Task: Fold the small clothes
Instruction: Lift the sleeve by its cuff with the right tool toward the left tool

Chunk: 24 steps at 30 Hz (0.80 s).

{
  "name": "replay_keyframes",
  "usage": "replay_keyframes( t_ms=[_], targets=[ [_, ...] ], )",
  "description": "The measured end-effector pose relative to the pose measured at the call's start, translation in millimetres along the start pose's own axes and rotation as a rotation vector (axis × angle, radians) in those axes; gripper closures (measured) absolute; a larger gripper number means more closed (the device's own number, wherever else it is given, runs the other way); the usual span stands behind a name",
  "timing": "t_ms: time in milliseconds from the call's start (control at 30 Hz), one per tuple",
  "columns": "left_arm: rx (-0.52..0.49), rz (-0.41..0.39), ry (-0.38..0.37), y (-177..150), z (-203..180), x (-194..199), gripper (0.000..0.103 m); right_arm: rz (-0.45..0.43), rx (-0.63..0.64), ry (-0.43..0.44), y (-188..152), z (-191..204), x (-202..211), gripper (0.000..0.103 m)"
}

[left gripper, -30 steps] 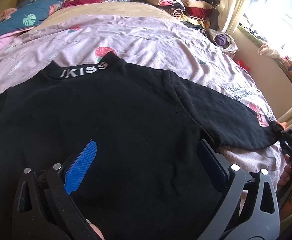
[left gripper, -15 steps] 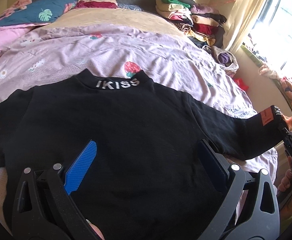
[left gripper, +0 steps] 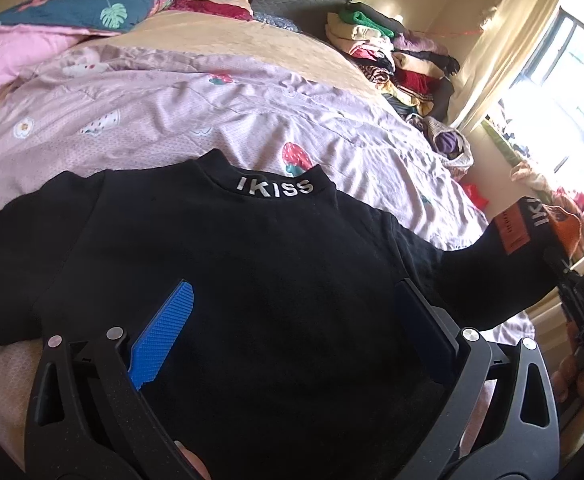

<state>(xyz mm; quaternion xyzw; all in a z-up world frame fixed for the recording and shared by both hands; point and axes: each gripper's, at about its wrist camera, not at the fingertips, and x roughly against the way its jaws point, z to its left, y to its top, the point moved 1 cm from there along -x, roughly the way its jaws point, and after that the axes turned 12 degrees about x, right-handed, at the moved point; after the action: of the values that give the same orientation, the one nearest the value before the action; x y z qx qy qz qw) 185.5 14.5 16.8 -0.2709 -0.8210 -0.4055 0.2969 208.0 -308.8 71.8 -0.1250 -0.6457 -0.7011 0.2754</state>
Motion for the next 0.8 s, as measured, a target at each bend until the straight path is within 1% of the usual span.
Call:
replay_keyframes(
  t_ms=[100,200,333,600,700,733,800],
  targets=[
    [0.018,0.009,-0.017,5.2,5.2,2.4,0.009,0.011,0.027,0.011,0.4,24.0,-6.1,0.091],
    [0.068,0.021,-0.055,13.8,14.8,5.1,0.009,0.027,0.045,0.033,-1.1,43.8,-13.5,0.091],
    [0.122,0.025,-0.086,21.4,29.9,7.1,0.009,0.046,0.086,0.067,-5.9,71.6,-22.3,0.091],
    [0.199,0.034,-0.135,28.1,60.3,7.8,0.009,0.099,0.148,0.126,-24.7,126.1,-46.1,0.091],
    [0.217,0.042,-0.17,27.4,68.7,7.1,0.009,0.112,0.183,0.156,-35.1,147.2,-53.3,0.091],
    [0.227,0.055,-0.192,26.9,71.5,5.6,0.009,0.123,0.199,0.167,-39.9,154.6,-56.5,0.091],
    [0.234,0.066,-0.203,26.2,74.7,3.2,0.009,0.141,0.221,0.179,-47.1,166.0,-61.6,0.091]
  ],
)
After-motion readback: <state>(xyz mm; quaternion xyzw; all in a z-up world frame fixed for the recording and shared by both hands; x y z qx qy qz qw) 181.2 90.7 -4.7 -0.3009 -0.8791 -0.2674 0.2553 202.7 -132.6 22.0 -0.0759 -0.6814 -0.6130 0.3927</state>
